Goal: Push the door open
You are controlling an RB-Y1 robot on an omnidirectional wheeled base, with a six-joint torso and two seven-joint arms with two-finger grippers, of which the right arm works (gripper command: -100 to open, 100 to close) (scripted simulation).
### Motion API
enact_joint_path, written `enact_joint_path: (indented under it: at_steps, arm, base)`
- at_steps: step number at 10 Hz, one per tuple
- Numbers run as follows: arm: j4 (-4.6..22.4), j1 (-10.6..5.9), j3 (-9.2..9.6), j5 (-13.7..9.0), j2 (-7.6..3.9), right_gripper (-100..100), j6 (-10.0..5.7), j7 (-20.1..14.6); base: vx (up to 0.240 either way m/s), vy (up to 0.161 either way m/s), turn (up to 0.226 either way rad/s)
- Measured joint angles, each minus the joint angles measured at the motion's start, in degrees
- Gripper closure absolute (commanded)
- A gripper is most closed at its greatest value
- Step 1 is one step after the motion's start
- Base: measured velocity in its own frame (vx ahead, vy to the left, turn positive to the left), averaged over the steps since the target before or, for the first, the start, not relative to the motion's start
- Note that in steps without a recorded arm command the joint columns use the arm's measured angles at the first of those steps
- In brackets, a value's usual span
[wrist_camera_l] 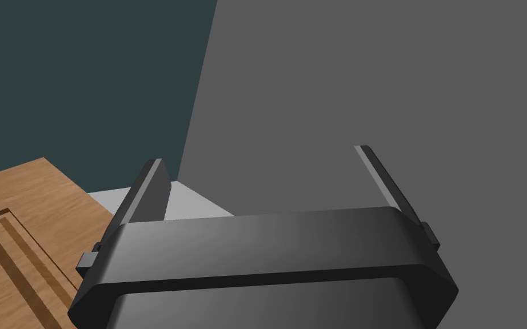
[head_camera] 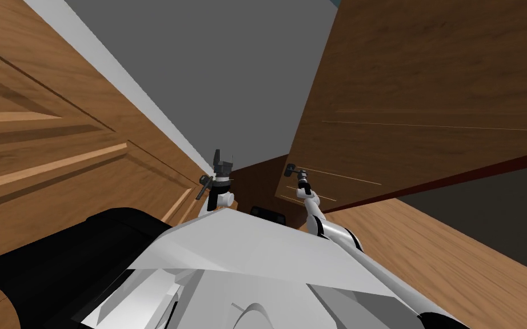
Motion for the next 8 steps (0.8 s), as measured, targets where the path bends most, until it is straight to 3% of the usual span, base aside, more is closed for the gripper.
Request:
enact_joint_path:
  at_steps: [1,2,4,5,8]
  arm:
    - [-1.8,0.89,-0.29,0.0,0.86,100,1.04,0.6]
    - [-1.4,0.64,-0.69,-0.1,1.08,100,1.15,1.2]
    - [2.0,-1.25,-2.11,-0.6,0.87,100,-0.68,2.6]
    - [1.4,-1.11,-2.13,-0.6,0.87,100,-0.62,2.6]
    - [-0.8,-0.01,-2.40,-0.5,2.09,100,1.29,3.4]
  base:
    - [0.162,0.061,-0.117]
    - [0.128,0.061,-0.115]
    - [0.054,0.020,-0.006]
    - [-0.004,-0.006,0.006]
    - [0.127,0.051,-0.118]
